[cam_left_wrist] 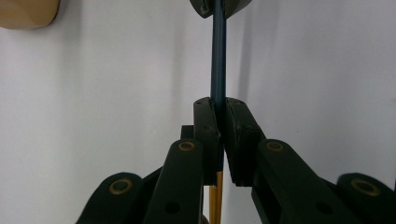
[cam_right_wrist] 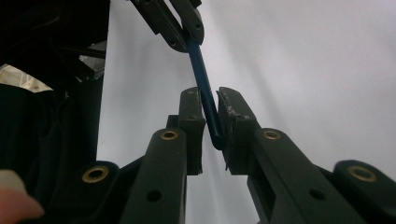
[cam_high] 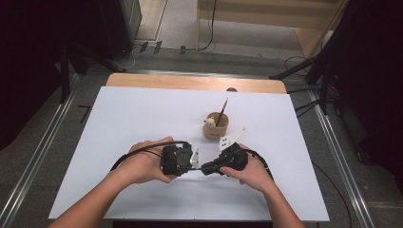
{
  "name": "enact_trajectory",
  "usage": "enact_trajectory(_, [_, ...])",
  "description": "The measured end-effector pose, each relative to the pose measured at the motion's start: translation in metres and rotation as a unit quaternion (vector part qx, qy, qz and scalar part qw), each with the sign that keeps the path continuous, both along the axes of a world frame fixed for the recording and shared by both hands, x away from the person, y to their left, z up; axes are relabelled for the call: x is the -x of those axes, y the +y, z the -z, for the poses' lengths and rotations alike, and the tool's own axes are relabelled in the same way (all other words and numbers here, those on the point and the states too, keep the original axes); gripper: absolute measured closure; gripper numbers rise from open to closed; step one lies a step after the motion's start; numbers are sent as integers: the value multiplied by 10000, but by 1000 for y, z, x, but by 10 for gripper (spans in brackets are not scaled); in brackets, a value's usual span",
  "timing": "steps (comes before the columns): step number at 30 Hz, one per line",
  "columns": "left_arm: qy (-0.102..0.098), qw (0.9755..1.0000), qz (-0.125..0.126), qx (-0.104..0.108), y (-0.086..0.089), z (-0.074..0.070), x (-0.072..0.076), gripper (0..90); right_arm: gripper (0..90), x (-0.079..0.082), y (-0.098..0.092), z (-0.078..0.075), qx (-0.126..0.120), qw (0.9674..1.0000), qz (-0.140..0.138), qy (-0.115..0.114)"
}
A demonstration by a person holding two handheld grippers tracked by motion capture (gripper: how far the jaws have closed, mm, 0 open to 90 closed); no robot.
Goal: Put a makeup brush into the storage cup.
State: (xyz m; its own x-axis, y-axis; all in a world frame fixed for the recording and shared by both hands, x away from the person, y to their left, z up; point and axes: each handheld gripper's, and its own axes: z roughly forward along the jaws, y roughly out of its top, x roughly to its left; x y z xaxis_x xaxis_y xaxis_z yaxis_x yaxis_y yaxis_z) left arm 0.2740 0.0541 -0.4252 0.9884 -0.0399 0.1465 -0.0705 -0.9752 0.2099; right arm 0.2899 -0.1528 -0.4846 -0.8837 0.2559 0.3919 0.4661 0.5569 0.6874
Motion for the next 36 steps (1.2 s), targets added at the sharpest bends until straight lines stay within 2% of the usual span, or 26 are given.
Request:
enact_trajectory(9, [-67, 9998, 198, -9, 2, 4, 1, 852, 861, -1, 0, 1, -100, 9997, -139, 149])
enact_trajectory(14, [-63, 9998, 189, 80, 4, 6, 0, 850, 864, 0, 1, 1, -60, 9998, -127, 144])
enact_trajectory(17, [-168, 9995, 122, 222, 7, 4, 0, 835, 865, 0, 0, 0, -101, 9999, -93, 71])
enact_trajectory(18, [-211, 9994, 83, 261, 9, 2, 0, 820, 865, 0, 0, -1, -92, 9999, -64, 48])
enact_trajectory(20, [-251, 9988, -43, 420, 12, 0, 0, 730, 865, 1, -3, -2, -131, 9999, -9, 46])
enact_trajectory(23, [-105, 9974, -308, 650, 17, -3, -3, 615, 864, 0, -8, -4, -188, 9998, 68, -71])
enact_trajectory(24, [-75, 9965, -406, 733, 19, -4, -4, 563, 865, 0, -9, -5, -201, 9998, 79, -30])
enact_trajectory(25, [-47, 9953, -518, 819, 21, -4, -5, 511, 864, 0, -11, -6, -211, 9997, 118, -95])
enact_trajectory(27, [-174, 9922, -729, 992, 26, -6, -6, 412, 865, 0, -15, -8, -279, 9992, 185, -211])
enact_trajectory(29, [-87, 9871, -1035, 1219, 31, -8, -10, 270, 865, 1, -18, -11, -303, 9987, 283, -280])
enact_trajectory(31, [-26, 9829, -1282, 1322, 36, -10, -13, 170, 865, 2, -22, -12, -343, 9981, 399, -333])
enact_trajectory(34, [45, 9771, -1589, 1415, 42, -11, -18, 59, 865, 2, -27, -14, -392, 9965, 561, -488])
enact_trajectory(36, [130, 9736, -1666, 1557, 45, -12, -19, 0, 865, 2, -31, -15, -468, 9951, 664, -569])
